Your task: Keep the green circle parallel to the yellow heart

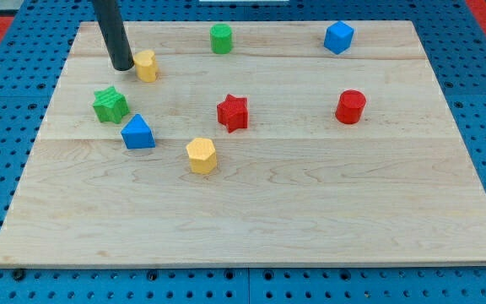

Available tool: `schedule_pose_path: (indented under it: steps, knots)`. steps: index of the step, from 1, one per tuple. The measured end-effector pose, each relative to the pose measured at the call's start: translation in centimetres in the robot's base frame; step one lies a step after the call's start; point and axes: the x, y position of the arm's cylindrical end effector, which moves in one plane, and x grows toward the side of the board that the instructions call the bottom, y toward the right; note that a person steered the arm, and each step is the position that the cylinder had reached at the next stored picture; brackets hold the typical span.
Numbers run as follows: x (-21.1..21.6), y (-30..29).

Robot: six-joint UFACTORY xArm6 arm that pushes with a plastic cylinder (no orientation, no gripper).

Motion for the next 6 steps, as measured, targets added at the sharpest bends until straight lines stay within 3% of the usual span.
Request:
schedule_pose_path:
  steps: [1,2,3,5,6]
  knots:
    - [-4.9,1.9]
    - [-8.4,9.4]
    - [-8.6,16.7]
    - [-4.0,17.7]
    - [-7.6,22.8]
